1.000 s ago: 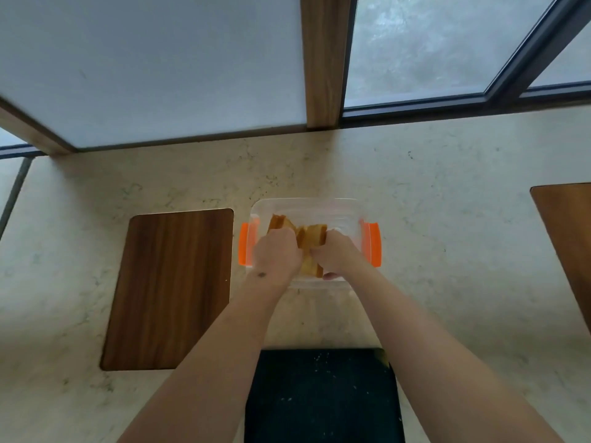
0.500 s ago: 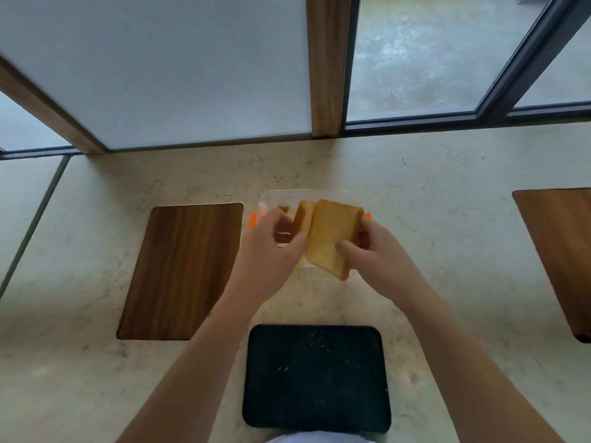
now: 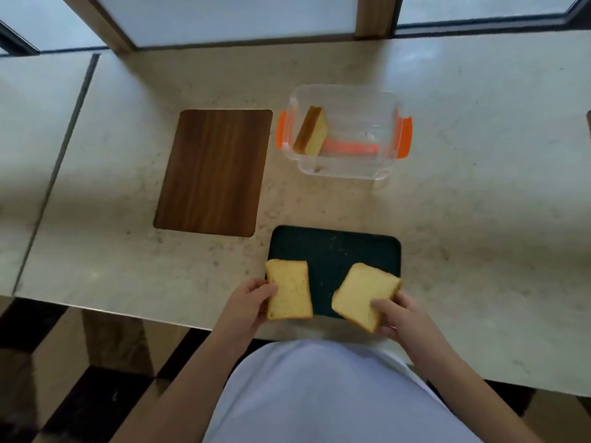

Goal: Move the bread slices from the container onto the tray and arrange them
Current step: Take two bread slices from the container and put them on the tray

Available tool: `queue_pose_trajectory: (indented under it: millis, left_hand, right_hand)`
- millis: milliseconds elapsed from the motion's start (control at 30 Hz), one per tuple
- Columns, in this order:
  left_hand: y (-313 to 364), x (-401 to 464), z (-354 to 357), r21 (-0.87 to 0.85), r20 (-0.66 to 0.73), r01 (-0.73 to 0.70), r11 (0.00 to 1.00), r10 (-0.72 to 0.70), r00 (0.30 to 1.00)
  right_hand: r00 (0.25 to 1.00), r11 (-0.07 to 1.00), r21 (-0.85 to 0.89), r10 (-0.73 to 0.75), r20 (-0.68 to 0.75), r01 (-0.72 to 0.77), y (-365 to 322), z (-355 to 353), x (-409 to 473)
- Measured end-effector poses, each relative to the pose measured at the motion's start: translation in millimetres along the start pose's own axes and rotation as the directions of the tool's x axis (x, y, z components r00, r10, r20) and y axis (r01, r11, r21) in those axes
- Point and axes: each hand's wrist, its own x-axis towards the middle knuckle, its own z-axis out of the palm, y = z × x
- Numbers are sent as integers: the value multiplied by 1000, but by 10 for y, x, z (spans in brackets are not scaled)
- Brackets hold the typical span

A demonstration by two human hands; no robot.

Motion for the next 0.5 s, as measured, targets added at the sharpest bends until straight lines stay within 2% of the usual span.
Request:
queue_pose_trajectory:
  millis: [67,167,367,500]
  left_hand:
    - [-12,25,-47,22,-36,-38,999,39,999]
    - [84,95,-73,183,-75,-113,977,129,989]
    - [381,343,-58,288,97,-148,946,124,987]
    - [498,487,-10,411,148,-200,890,151,977]
  right_hand:
    - [1000,1000,-23,0,28,0,-38,65,2]
    - [996,995,-84,-44,81,51,-198,160,55]
    - [981,950,-278,-102,164,145,-367,486,89]
    - [983,933,-316,-138,120,170,-358,666,95]
